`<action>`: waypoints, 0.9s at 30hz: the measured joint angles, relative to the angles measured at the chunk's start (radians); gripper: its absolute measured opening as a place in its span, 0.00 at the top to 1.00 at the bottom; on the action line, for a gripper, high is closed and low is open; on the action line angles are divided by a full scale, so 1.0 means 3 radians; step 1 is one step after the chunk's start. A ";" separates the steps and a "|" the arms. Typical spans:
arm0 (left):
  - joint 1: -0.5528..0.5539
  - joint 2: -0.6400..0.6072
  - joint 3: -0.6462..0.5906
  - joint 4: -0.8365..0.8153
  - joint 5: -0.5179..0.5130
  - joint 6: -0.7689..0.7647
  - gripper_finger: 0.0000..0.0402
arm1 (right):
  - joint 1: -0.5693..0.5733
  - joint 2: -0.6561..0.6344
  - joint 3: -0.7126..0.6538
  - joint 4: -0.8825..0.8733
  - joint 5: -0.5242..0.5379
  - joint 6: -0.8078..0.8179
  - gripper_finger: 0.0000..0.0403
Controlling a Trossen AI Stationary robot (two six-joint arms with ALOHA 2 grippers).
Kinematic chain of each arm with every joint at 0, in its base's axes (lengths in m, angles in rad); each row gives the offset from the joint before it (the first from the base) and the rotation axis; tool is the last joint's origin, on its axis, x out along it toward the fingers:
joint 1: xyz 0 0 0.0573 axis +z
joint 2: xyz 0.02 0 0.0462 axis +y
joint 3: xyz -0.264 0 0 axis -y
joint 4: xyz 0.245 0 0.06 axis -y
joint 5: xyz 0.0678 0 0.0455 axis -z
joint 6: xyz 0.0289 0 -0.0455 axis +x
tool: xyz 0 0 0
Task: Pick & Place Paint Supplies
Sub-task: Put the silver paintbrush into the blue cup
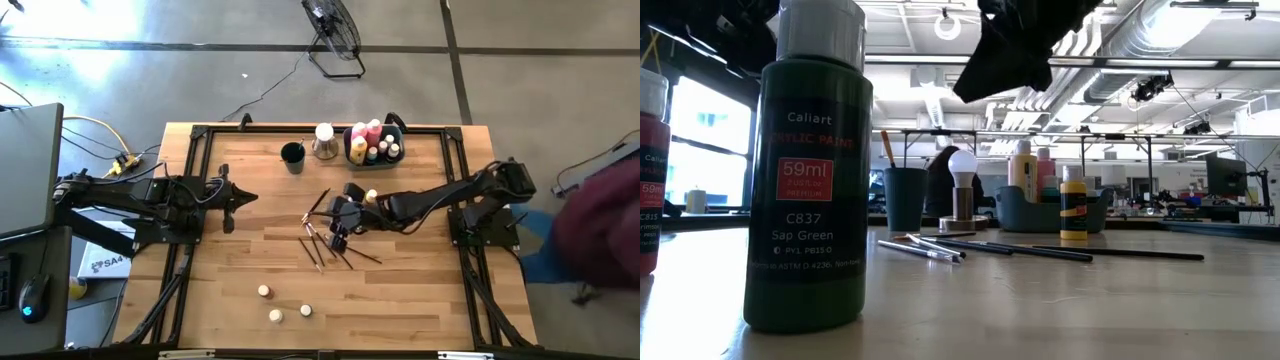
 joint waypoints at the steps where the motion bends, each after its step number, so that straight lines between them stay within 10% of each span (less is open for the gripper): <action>1: 0.0001 0.0000 0.0000 0.0001 -0.0006 0.0000 0.99 | -0.0008 0.0049 0.0009 0.0033 0.0009 0.0003 0.75; 27: 0.0001 -0.0001 0.0000 0.0000 -0.0023 -0.0076 0.99 | -0.0276 0.0948 0.0609 -0.0856 -0.0690 0.0708 0.74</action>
